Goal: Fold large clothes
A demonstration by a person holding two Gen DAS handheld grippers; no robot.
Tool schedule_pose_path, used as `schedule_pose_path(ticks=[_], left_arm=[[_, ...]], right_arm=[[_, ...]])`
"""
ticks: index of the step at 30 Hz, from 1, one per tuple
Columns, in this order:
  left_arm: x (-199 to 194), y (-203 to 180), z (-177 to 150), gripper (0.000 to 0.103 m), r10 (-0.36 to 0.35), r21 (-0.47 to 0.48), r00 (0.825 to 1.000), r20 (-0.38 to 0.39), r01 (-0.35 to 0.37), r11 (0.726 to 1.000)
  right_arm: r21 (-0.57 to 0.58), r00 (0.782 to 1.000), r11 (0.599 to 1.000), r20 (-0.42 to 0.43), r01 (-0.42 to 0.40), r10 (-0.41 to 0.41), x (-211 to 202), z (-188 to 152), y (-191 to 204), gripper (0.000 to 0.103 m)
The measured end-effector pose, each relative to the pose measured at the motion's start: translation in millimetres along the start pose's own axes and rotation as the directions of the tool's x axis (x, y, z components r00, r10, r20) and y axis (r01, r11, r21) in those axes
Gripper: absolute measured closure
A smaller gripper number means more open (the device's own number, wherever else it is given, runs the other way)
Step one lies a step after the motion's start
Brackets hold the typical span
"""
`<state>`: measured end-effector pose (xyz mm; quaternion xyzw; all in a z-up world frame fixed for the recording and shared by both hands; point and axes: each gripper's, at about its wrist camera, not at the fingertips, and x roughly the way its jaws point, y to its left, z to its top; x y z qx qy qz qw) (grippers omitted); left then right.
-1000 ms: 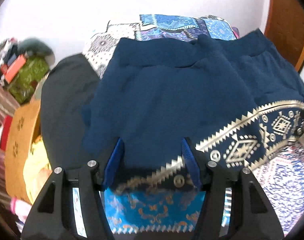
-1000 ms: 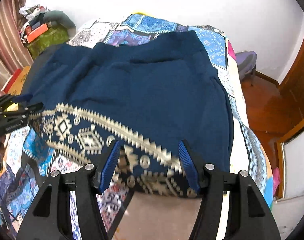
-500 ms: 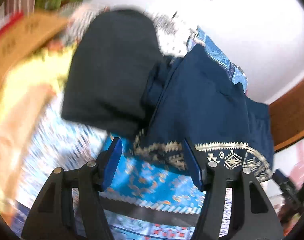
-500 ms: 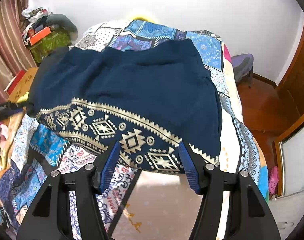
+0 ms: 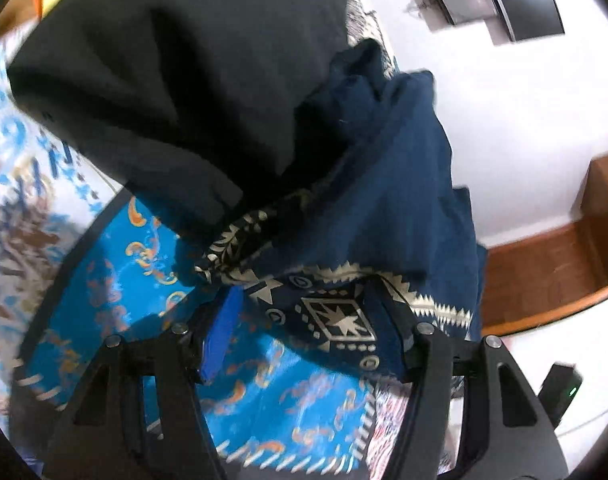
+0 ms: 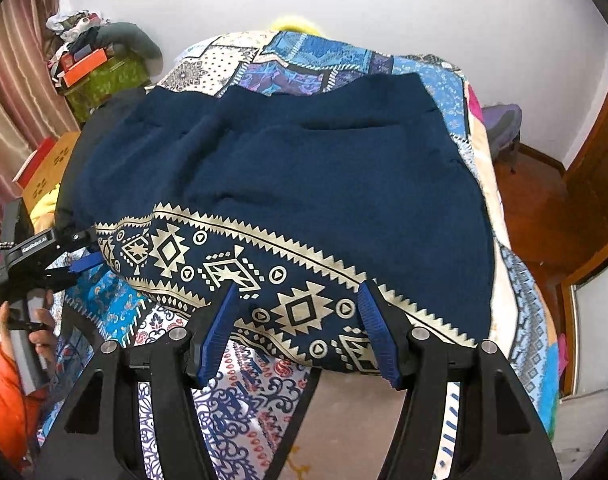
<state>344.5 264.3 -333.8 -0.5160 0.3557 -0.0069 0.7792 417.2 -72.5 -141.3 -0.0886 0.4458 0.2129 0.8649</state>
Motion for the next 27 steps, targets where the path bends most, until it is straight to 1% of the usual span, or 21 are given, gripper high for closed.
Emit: schedule_pose_path(ticks=[1,3,5,7,10,12,14,15,16,17,18,20,22,24,27], left_arm=[[2,4,0,0.036,-0.001,-0.009,1.000,0.000,0.001,1.000],[7,7,-1,0.035,0.003,-0.014,1.000,0.006,-0.003,1.000],[9,6,-2,0.034,0.004,0.005,1.000,0.023,-0.004,1.000],[11,2,-5,0.034,0.010,0.024,0.999,0.033,-0.011,1.000],[10,0,-3,0.034,-0.002,0.011,1.000,0.029,0.002,1.000],[11,-2,1,0.035,0.007,0.023,1.000,0.029,-0.007,1.000],[11,-7,6,0.042,0.025,0.040,0.999,0.040,-0.027,0.999],[9,-13,5,0.053,0.034,0.058,0.998,0.051,-0.037,0.998],[6,-19,4,0.066,0.047,0.086,0.997,0.064,-0.052,0.995],[1,-30,2,0.073,0.074,0.129,0.993,0.086,-0.085,0.988],[-1,-39,2,0.085,0.090,0.159,0.991,0.101,-0.105,0.982],[-10,-59,-2,0.088,0.126,0.229,0.982,0.139,-0.156,0.961],[-19,-75,-5,0.090,0.130,0.271,0.977,0.169,-0.173,0.947],[-33,-95,-10,0.092,0.120,0.318,0.972,0.203,-0.181,0.931],[-58,-133,-14,0.094,0.075,0.396,0.962,0.261,-0.177,0.901]], right_arm=[[0.000,1.000,1.000,-0.004,0.001,-0.001,2,0,1,0.046],[0.002,1.000,1.000,-0.018,0.004,-0.004,7,0,1,0.045],[0.010,1.000,1.000,-0.030,-0.003,0.003,10,0,1,0.045],[0.015,0.999,1.000,-0.033,-0.011,0.011,11,-1,3,0.046],[0.013,0.999,1.000,-0.038,-0.015,0.016,13,-2,5,0.045],[0.005,0.999,1.000,-0.039,-0.014,0.014,13,-2,7,0.045],[0.002,0.999,1.000,-0.039,-0.012,0.012,12,-2,7,0.045],[0.002,0.999,1.000,-0.037,-0.012,0.012,11,-1,7,0.045],[0.004,0.999,1.000,-0.037,-0.012,0.012,11,-1,6,0.045],[0.009,0.999,1.000,-0.038,-0.012,0.012,9,0,5,0.045],[0.011,0.999,1.000,-0.038,-0.010,0.011,9,1,4,0.045],[0.015,0.999,1.000,-0.033,-0.003,0.003,6,4,3,0.045],[0.018,1.000,1.000,-0.026,-0.001,0.002,3,9,1,0.045],[0.021,1.000,1.000,-0.015,-0.005,0.005,-2,15,1,0.045],[0.014,1.000,1.000,0.016,-0.007,0.007,-9,27,4,0.045]])
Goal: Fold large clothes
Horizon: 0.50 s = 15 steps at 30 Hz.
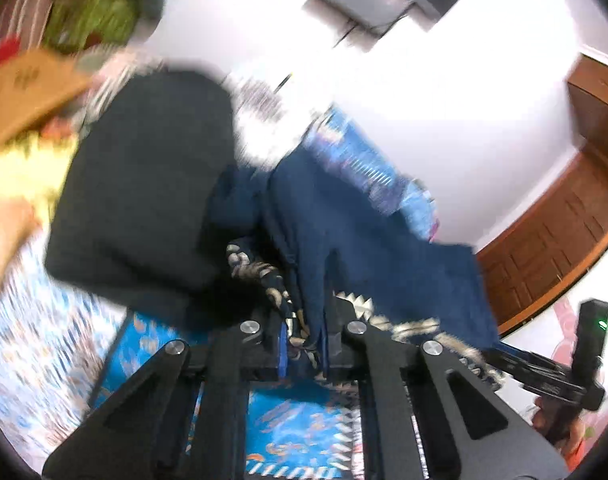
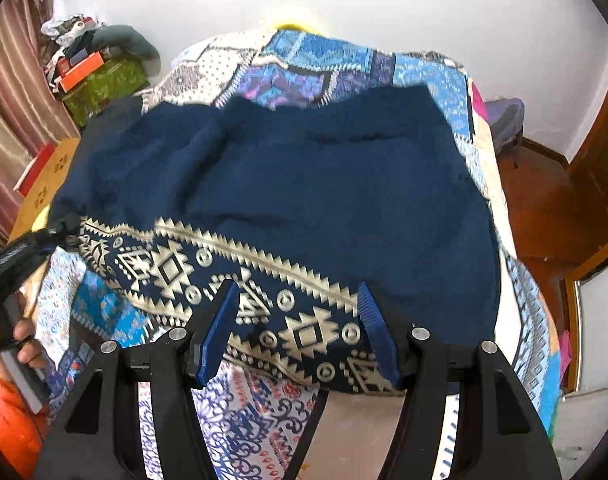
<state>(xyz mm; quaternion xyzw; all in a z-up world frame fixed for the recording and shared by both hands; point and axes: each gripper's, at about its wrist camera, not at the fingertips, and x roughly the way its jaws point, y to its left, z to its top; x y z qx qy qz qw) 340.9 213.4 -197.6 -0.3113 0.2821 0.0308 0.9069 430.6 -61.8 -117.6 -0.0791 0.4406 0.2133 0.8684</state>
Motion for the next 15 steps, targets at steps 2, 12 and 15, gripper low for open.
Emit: schedule_pose_path(ticks=[2,12,15], left_arm=[[-13,-24,15,0.094,-0.010,0.052,1.000,0.026,0.009,0.999],[-47,-84,46,0.094,-0.072,0.187,0.993,0.098,0.053,0.981],[-39,-106,44,0.094,-0.052,0.251,0.995,0.084,0.030,0.967]], right_arm=[[-0.008,1.000,1.000,0.017,-0.013,0.013,-1,12,5,0.045],[-0.061,0.977,0.984,-0.139,-0.168,0.159,65,28,57,0.043],[-0.003,0.949,0.969,-0.202,-0.246,0.241,83,23,54,0.043]])
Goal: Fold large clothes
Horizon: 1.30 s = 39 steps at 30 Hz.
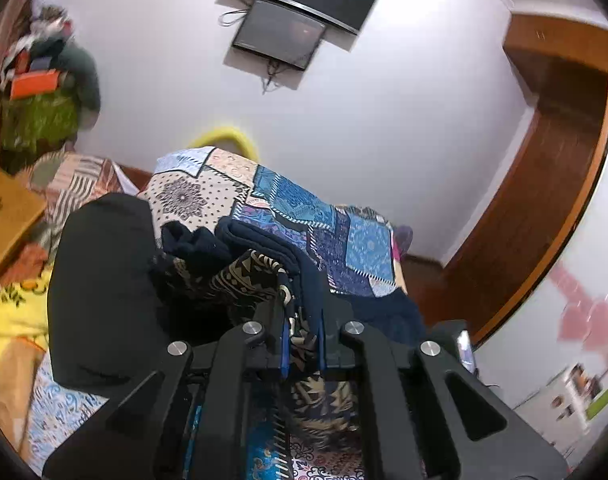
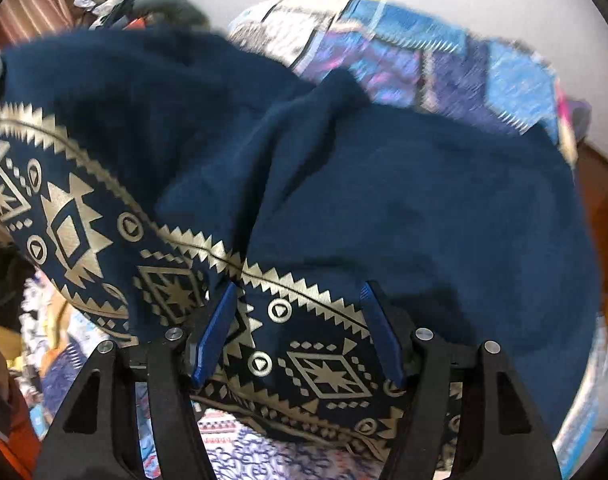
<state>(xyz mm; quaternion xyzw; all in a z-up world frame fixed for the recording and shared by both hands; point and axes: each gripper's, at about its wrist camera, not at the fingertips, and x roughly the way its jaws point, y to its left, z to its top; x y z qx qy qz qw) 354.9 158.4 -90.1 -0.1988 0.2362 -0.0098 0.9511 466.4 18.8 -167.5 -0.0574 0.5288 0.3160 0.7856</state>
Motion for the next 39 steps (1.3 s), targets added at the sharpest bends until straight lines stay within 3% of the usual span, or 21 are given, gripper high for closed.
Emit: schedule_pose_path(ticks=[3,6,9,12,16,18,20,23,25,27,33,35,39], left_arm=[[5,-26,0,0.094,-0.013,0.072,1.000,-0.003,0.013,0.997],[13,-62,2,0.094,-0.044,0.154,0.999,-0.009,0.045,0.987],[28,-110,-3,0.094,-0.096,0.235,0.995,-0.040,0.103,0.967],[46,-152,-17,0.094,-0.165,0.270,0.980,-0.113,0.190,0.944],[82,-184,-50,0.094,-0.252,0.211,0.927,-0.279,0.315,0.925],[104,-191,-76,0.094,-0.271,0.166,0.877,-0.397,0.359,0.918],[126,-192,-106,0.094,-0.246,0.144,0.819,-0.518,0.367,0.919],[134,-189,-137,0.094,-0.184,0.193,0.788,-0.588,0.357,0.914],[129,-188,-144,0.094,-0.157,0.236,0.788,-0.595,0.358,0.904],[117,-188,-143,0.092,-0.131,0.284,0.802,-0.583,0.352,0.892],[82,-193,-131,0.062,-0.056,0.437,0.847,-0.529,0.329,0.837],[70,-187,-125,0.056,-0.056,0.474,0.868,-0.493,0.322,0.819],[41,-170,-111,0.042,-0.019,0.529,0.922,-0.386,0.238,0.814]], right_arm=[[0.076,0.999,0.996,-0.007,-0.051,0.052,-4,-3,-18,0.043],[0.114,0.995,0.991,0.071,-0.071,0.063,-35,-11,-42,0.043],[0.157,0.984,0.988,0.177,-0.016,-0.012,-81,-24,-69,0.043],[0.221,0.951,0.970,0.265,0.097,-0.156,-127,-40,-99,0.043],[0.291,0.914,0.936,0.290,0.198,-0.284,-165,-62,-127,0.043],[0.315,0.906,0.924,0.287,0.217,-0.311,-176,-75,-137,0.043],[0.324,0.903,0.919,0.284,0.226,-0.322,-182,-86,-143,0.043],[0.315,0.903,0.919,0.280,0.235,-0.327,-183,-91,-143,0.043],[0.309,0.909,0.924,0.274,0.227,-0.315,-183,-87,-142,0.043],[0.296,0.917,0.933,0.273,0.206,-0.290,-182,-86,-140,0.043],[0.254,0.926,0.955,0.302,0.150,-0.226,-177,-77,-120,0.043],[0.241,0.930,0.962,0.308,0.125,-0.198,-172,-72,-113,0.043],[0.195,0.943,0.977,0.300,0.088,-0.145,-157,-64,-97,0.042]])
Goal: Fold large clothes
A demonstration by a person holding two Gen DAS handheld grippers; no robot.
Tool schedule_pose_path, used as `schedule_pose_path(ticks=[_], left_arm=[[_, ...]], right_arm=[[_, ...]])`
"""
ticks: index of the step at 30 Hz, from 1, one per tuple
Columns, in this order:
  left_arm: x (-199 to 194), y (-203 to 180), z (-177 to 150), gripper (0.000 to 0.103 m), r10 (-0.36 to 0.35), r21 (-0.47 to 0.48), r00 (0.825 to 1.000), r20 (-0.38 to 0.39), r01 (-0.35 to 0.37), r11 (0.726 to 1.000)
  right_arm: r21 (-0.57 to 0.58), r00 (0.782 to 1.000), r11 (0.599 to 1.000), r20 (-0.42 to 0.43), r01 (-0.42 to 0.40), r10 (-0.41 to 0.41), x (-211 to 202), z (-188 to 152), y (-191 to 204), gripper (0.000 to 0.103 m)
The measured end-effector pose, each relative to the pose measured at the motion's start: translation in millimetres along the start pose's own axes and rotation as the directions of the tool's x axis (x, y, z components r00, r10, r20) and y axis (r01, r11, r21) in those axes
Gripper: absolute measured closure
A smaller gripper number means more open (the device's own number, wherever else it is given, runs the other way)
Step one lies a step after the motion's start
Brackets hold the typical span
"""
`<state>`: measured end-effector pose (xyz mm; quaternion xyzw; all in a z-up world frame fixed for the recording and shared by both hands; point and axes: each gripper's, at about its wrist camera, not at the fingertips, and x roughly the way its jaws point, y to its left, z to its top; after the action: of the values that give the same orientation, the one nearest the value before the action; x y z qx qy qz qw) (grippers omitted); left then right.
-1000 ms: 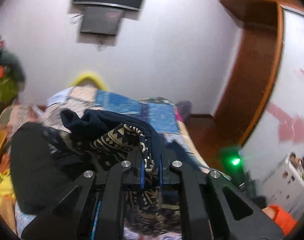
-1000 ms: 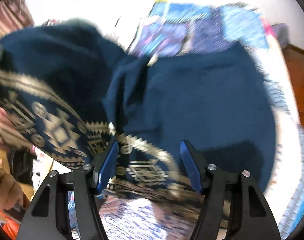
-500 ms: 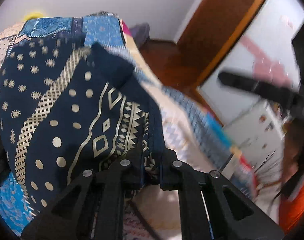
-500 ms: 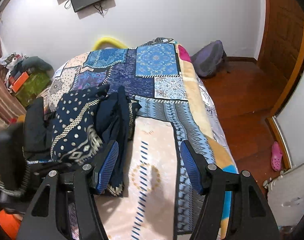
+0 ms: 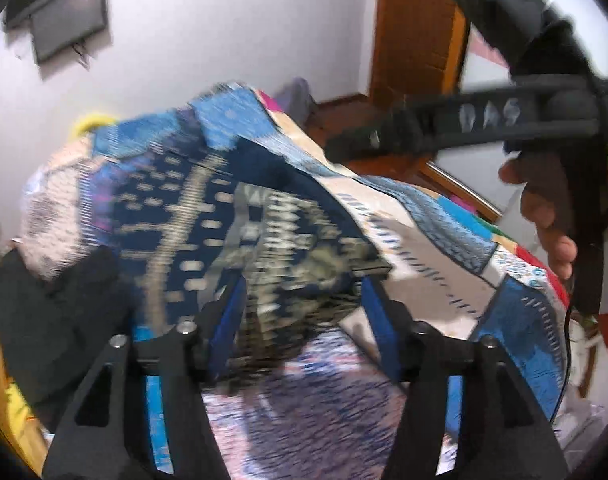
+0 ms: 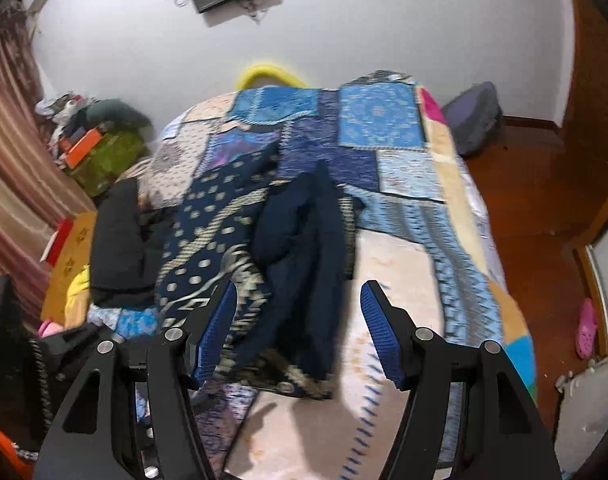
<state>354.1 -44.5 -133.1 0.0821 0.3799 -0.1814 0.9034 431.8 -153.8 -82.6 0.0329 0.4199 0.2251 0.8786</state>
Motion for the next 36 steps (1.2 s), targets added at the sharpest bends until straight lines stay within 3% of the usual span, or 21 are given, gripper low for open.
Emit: schedule_pose_path(ticks=[4,7,12,17,19,21,23,27,31,34,36], left_arm=[[-17,41,-6,0.038,0.116,-0.060,0.992,0.042,-0.113,0.992],[-14,75,-11,0.037,0.177,-0.132,0.984,0.012,-0.174,0.976],[4,116,-25,0.037,0.155,-0.286,0.987,-0.044,-0.161,0.945],[23,123,-36,0.037,0.164,-0.306,0.984,-0.069,-0.177,0.936],[25,122,-38,0.037,0.170,-0.295,0.983,-0.073,-0.184,0.938],[25,119,-37,0.037,0.171,-0.286,0.983,-0.068,-0.183,0.941],[22,115,-36,0.037,0.183,-0.272,0.981,-0.059,-0.192,0.943],[15,111,-31,0.037,0.201,-0.251,0.979,-0.043,-0.205,0.946],[9,110,-26,0.037,0.212,-0.246,0.977,-0.026,-0.212,0.946],[6,109,-24,0.037,0.210,-0.251,0.978,-0.015,-0.207,0.946],[7,108,-24,0.037,0.202,-0.255,0.979,-0.015,-0.199,0.946]], right_arm=[[-0.017,0.999,1.000,-0.045,-0.015,0.014,24,-4,12,0.041],[0.001,0.995,0.999,-0.092,-0.032,0.032,42,-7,13,0.040],[0.109,0.978,0.990,-0.180,-0.086,0.104,73,-13,3,0.040],[0.141,0.976,0.980,-0.145,-0.141,0.161,73,-10,3,0.041],[0.154,0.973,0.974,-0.135,-0.167,0.189,73,-9,5,0.055],[0.156,0.973,0.974,-0.138,-0.162,0.184,75,-8,6,0.088],[0.138,0.976,0.977,-0.119,-0.165,0.181,68,-8,10,0.091],[0.034,0.995,0.995,-0.042,-0.092,0.094,43,-2,25,0.093],[0.029,0.996,0.995,0.006,-0.092,0.092,19,0,17,0.093],[0.030,0.999,0.999,-0.005,-0.046,0.046,20,-8,-1,0.093],[0.053,0.998,0.998,-0.059,-0.027,0.030,35,-18,-16,0.093]])
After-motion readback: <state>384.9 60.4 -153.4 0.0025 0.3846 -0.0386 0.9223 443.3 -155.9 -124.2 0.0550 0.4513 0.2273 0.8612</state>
